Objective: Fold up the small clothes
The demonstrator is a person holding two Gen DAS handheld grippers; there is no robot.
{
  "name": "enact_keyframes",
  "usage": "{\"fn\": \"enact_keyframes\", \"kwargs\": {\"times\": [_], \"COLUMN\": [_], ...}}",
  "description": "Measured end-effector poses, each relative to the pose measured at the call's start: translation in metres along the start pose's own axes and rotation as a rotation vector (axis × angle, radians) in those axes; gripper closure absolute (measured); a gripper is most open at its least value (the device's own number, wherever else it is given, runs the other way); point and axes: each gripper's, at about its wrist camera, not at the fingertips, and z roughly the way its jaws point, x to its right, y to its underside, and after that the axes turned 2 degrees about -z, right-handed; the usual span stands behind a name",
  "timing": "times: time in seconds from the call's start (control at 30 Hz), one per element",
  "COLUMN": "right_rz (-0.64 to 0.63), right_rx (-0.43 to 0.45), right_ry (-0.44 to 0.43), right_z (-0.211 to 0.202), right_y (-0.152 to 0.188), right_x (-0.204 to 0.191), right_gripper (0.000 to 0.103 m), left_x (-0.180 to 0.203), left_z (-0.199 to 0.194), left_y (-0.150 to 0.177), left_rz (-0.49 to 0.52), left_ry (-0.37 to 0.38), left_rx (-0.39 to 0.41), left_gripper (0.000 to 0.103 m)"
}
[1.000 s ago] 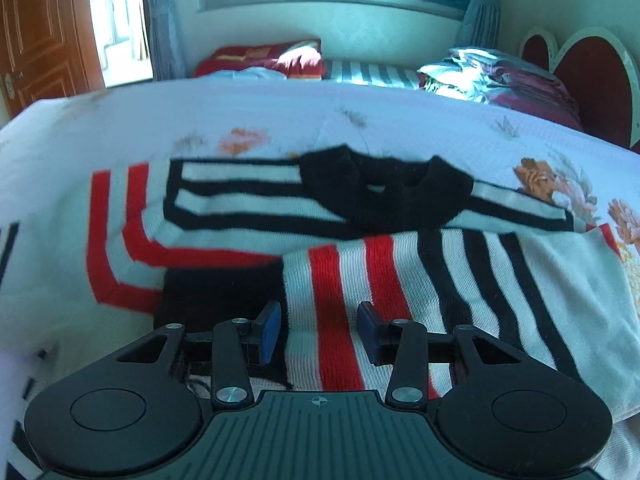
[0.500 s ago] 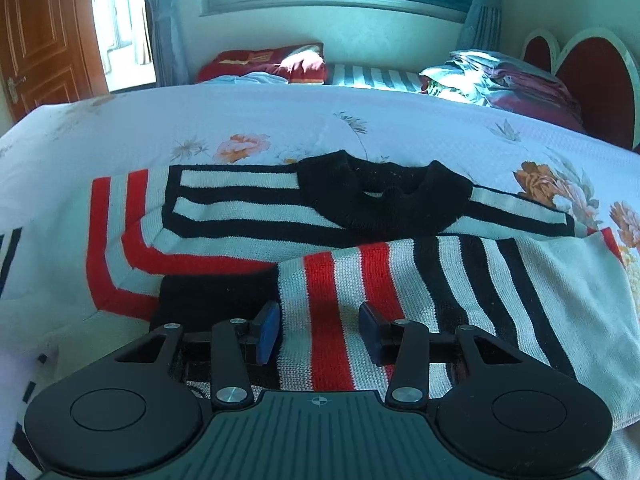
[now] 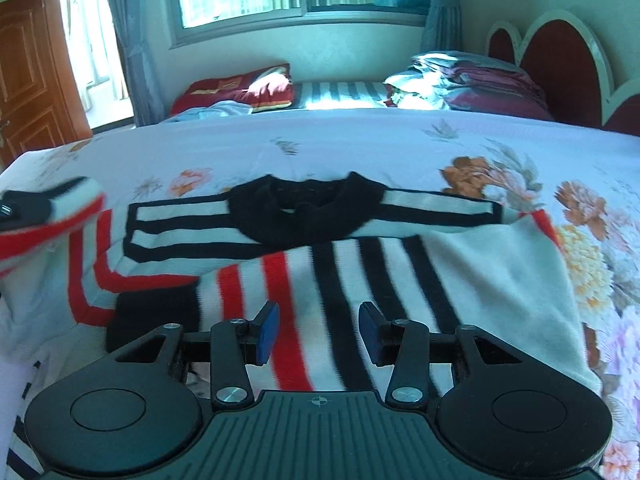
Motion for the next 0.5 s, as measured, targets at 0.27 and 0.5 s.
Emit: {"fn": "enact_keyframes", "kwargs": {"times": [0.27,0.5], "right_rz": [0.044,-0.015], "right_rx": [-0.008,0.044], "right_ry": [-0.054,-0.156], "right_z": [-0.011,-0.017], "right_y": [0.006,0.0], "right_x": [0.028,0.003], "right_gripper": [0.058,0.03], "left_x": [0.028,0.019], "left_z": [0.058,0.001], "left_y": [0.039,0.02], "left_rz": [0.134,0.168], "left_ry": [-0.019,-0.124], "left_rx": [-0.199,-0.045], "left_gripper": [0.051,0.02]}}
